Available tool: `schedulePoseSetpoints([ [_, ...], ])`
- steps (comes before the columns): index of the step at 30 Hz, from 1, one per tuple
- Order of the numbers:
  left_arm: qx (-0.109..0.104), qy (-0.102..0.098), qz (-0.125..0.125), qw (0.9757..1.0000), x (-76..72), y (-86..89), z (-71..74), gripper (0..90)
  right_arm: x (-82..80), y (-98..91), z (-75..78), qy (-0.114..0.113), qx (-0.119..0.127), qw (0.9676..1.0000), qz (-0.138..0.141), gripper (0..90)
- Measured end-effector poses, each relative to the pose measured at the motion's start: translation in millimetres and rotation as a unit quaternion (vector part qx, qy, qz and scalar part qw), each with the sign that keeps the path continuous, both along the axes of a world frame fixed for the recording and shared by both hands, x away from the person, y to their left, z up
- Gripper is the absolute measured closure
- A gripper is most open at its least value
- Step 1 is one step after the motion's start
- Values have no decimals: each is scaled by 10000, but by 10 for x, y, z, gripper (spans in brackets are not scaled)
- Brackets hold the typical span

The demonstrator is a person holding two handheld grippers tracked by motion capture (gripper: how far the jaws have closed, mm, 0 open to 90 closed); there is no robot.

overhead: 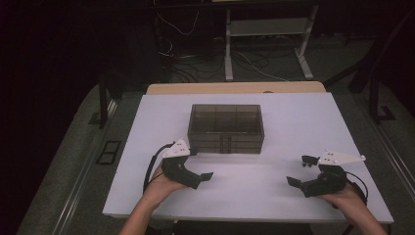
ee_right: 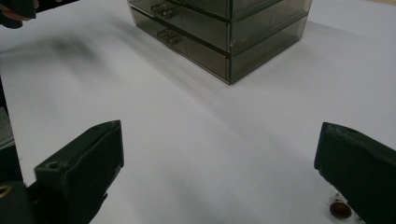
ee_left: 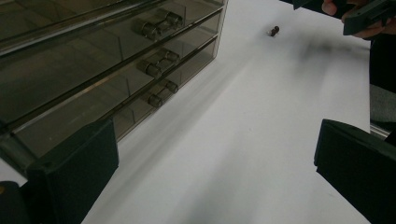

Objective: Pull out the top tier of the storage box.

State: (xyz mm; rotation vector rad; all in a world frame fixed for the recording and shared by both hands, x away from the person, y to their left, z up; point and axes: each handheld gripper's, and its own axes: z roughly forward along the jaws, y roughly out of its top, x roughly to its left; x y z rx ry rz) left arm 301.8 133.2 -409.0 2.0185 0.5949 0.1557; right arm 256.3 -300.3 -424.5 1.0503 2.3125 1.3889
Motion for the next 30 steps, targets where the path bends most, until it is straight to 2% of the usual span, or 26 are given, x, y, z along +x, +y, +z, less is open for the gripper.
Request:
schedulePoseSetpoints([
  [11,46,3,-166,9999,36,-177,5,0,0,0,-6,19,32,10000,-17,9],
  [30,30,20,-317,9995,89,-336,18,0,6,-8,-7,13,91,10000,-24,9],
])
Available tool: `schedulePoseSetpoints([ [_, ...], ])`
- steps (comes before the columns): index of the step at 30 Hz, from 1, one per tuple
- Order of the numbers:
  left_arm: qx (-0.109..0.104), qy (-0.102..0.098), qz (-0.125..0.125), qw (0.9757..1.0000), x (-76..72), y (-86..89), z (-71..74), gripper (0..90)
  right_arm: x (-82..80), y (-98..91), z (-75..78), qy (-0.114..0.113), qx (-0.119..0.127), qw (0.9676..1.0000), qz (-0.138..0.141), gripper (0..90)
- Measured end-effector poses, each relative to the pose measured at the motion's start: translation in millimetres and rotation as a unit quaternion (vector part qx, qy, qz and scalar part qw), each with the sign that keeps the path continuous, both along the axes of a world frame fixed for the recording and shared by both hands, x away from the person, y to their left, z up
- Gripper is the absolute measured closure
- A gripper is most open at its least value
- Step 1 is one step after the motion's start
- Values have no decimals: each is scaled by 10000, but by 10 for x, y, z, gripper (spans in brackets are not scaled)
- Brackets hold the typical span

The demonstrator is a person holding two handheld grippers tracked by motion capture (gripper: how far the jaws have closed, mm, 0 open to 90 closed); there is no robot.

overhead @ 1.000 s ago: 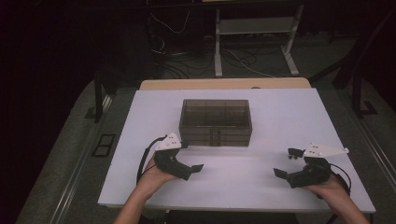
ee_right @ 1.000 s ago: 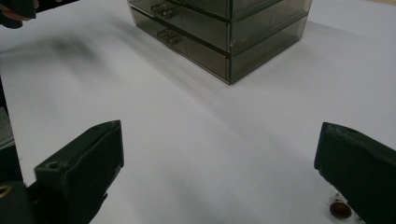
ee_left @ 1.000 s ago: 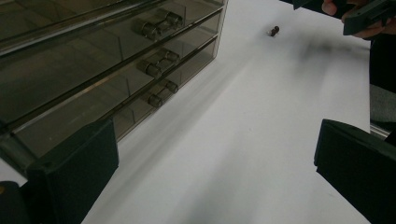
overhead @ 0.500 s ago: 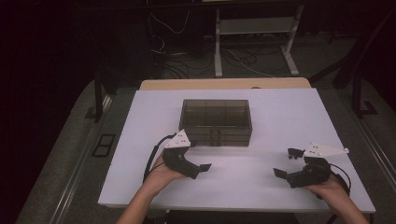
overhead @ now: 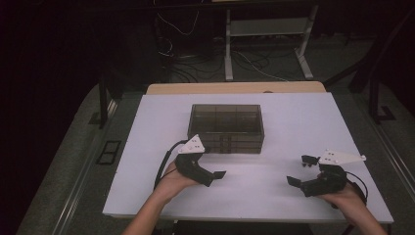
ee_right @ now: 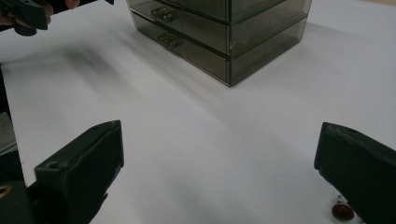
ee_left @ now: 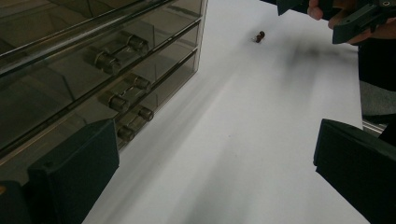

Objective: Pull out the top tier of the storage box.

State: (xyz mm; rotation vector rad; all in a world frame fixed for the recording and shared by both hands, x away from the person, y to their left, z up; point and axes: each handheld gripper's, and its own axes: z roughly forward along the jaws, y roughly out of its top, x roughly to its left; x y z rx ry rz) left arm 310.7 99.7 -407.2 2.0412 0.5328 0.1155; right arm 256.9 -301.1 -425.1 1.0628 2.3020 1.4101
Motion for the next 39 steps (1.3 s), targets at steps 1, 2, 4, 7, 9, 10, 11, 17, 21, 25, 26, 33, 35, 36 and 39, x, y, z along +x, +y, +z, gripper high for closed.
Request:
schedulePoseSetpoints([
  [1,-18,-8,1,10000,1,-11,0,0,2,3,-3,1,-14,10000,10,9],
  [2,-22,-3,4,10000,1,-20,1,0,2,3,-3,1,-14,10000,10,9],
  [4,-26,-11,-18,10000,7,-40,3,0,3,6,-6,-3,-26,10000,26,9],
  [7,-2,-27,-53,10000,13,-78,8,0,-1,14,-7,6,-20,10000,39,10],
  [9,-2,-37,-61,10000,13,-109,4,0,9,17,-9,-24,-28,10000,59,9],
  [10,19,-55,-81,10000,14,-121,-1,0,9,17,-9,-24,-28,10000,59,9],
  [11,30,-58,-84,9999,14,-134,-7,0,18,21,-11,-27,-32,10000,88,10],
  [17,8,-85,-105,9999,-1,-189,-51,0,27,41,-19,-17,-45,9999,150,9],
  [21,45,-73,-125,9999,1,-214,-103,7,31,53,-24,-7,-80,9998,195,9],
  [25,70,-132,-75,9999,10,-231,-144,47,34,49,-26,-8,-79,9998,186,9],
  [26,92,-144,-63,9998,18,-227,-150,48,35,49,-26,-10,-82,9998,186,9],
  [33,143,-278,173,9994,21,-219,-164,137,33,58,-31,-18,-109,9997,205,9],
  [35,132,-252,225,9993,25,-225,-171,137,32,60,-32,-18,-119,9997,203,9],
  [36,152,-266,235,9993,24,-228,-173,137,31,60,-32,-27,-123,9997,203,9],
  [39,165,-326,240,9990,15,-241,-176,139,29,60,-30,-47,-108,9997,205,10],
])
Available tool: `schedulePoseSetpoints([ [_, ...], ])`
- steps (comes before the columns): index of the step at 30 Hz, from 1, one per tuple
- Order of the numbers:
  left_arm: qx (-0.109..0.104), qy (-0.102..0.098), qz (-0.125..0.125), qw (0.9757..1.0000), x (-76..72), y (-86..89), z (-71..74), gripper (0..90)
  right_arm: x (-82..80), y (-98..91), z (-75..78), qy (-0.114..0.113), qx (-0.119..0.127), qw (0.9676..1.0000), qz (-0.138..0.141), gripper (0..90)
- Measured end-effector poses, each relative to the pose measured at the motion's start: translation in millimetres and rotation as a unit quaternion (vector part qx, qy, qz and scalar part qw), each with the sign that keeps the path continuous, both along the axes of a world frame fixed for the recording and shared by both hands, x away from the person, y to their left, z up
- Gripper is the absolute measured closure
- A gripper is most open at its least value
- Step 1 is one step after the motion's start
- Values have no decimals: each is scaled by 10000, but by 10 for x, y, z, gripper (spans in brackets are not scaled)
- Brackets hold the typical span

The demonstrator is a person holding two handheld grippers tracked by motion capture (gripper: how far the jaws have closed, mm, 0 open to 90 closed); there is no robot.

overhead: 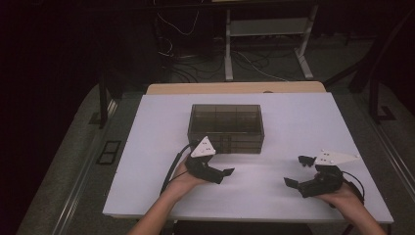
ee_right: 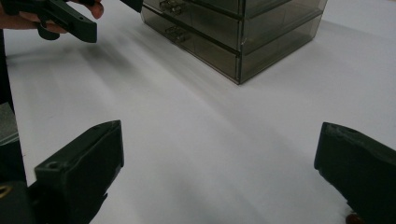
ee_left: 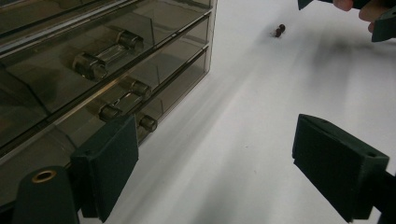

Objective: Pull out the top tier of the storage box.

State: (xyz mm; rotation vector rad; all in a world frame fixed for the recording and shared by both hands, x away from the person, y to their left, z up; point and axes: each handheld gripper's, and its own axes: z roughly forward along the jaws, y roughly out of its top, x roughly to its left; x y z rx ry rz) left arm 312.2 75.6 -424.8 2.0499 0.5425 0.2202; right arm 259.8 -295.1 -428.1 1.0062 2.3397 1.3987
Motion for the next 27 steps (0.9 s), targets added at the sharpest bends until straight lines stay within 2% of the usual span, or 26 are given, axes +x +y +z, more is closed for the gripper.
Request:
schedulePoseSetpoints([
  [8,161,-302,58,9994,-16,-17,5,168,2,9,-14,21,-32,10000,-4,9],
  [11,288,-475,91,9984,-29,-13,14,168,1,14,-16,23,-42,10000,1,9],
  [16,380,-657,78,9971,-46,-20,18,176,2,12,-15,13,-38,10000,-7,9],
  [27,592,-940,51,9938,-72,-40,10,174,1,9,-14,15,-42,10000,-22,10],
])
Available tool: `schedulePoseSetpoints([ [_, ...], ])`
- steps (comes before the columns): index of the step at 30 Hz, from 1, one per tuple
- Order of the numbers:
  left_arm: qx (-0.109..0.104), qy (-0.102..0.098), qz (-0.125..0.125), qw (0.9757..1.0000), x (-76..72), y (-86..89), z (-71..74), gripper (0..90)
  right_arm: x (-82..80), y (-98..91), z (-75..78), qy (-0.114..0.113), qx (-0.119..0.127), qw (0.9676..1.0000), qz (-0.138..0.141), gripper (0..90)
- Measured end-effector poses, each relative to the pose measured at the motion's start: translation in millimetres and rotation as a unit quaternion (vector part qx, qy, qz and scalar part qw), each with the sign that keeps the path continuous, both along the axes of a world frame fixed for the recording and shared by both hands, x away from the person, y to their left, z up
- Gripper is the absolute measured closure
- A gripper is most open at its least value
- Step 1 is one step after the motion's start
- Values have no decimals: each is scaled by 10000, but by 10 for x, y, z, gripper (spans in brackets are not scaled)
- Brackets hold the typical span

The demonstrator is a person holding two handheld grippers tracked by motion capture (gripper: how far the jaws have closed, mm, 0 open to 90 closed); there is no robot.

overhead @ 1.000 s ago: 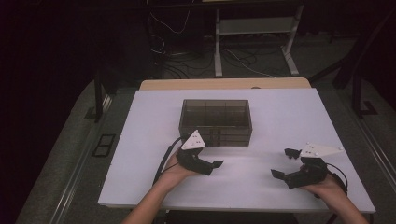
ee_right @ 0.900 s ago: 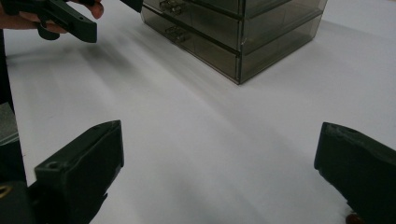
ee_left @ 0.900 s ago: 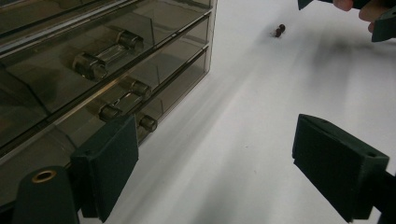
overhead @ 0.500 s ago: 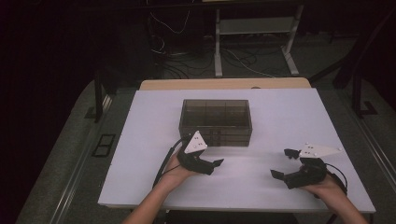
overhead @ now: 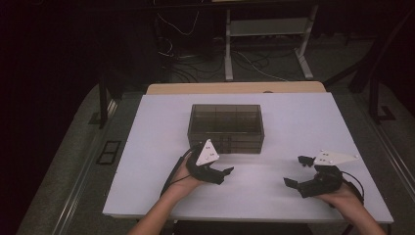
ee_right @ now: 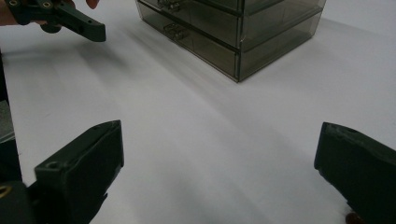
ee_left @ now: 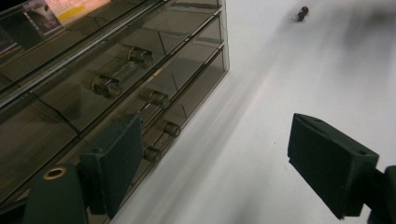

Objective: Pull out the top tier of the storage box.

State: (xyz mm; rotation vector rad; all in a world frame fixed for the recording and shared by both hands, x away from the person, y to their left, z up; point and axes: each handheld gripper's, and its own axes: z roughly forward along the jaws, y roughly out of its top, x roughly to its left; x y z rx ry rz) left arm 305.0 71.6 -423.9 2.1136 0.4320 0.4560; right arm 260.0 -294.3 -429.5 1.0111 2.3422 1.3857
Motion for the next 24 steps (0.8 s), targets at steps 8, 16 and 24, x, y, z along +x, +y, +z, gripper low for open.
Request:
schedulePoseSetpoints([
  [8,194,-214,0,9996,-10,-5,-3,169,-2,2,0,-6,-6,10000,2,10],
  [16,324,-437,11,9985,-41,-46,-23,164,-4,5,0,-5,-7,10000,7,10],
  [24,478,-611,44,9970,-57,-61,-27,152,-5,3,-1,-22,-11,10000,24,10],
])
